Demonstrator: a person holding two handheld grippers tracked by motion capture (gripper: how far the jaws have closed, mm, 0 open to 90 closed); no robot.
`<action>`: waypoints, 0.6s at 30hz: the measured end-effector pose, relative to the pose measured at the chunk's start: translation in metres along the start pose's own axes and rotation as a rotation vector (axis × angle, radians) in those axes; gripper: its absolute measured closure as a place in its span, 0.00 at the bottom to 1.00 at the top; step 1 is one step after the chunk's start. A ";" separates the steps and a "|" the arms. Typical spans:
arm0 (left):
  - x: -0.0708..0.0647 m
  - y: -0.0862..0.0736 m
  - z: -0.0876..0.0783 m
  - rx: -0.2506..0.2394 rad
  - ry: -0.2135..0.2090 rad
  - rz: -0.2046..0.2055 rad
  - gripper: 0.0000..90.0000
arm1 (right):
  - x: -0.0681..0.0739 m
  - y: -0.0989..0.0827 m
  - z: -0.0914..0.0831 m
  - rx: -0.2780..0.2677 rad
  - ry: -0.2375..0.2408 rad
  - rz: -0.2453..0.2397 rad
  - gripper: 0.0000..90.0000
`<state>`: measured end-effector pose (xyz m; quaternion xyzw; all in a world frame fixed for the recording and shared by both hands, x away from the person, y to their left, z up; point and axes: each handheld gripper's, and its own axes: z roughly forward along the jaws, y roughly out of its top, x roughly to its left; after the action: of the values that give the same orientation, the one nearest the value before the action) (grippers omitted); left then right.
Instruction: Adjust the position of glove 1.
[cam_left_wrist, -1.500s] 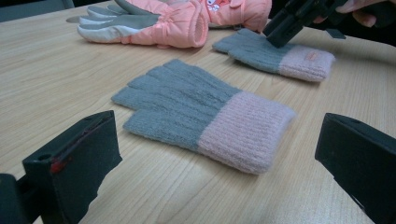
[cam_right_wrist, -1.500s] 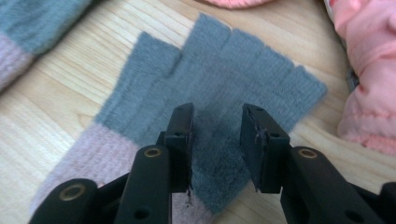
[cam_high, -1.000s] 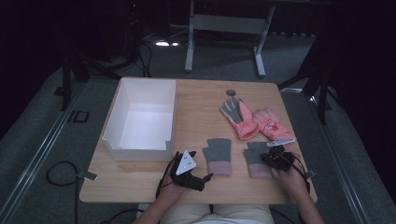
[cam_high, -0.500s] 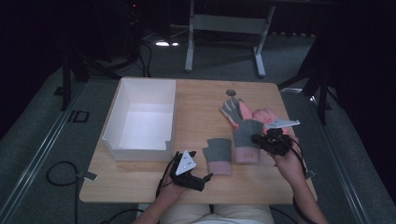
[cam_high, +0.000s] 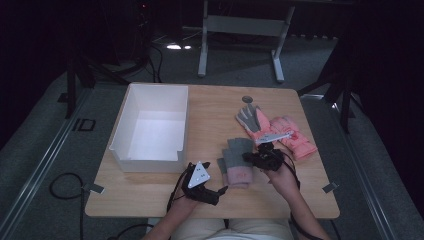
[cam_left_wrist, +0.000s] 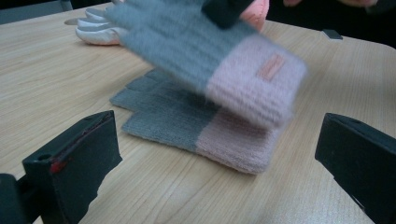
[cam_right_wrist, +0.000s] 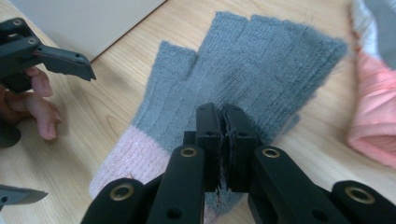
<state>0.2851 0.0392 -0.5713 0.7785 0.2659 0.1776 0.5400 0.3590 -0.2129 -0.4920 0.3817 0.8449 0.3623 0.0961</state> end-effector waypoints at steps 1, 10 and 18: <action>0.000 0.000 0.000 -0.001 -0.001 0.000 0.00 | 0.001 -0.002 0.004 0.008 0.004 0.005 0.96; 0.000 0.000 0.000 0.002 0.000 0.001 0.00 | 0.001 -0.009 0.023 0.029 0.025 0.034 0.96; 0.001 0.000 0.000 0.007 -0.002 -0.002 0.00 | -0.003 -0.017 0.035 0.059 0.013 0.047 0.95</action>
<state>0.2857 0.0393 -0.5711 0.7802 0.2668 0.1753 0.5379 0.3669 -0.2034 -0.5294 0.4017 0.8467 0.3416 0.0709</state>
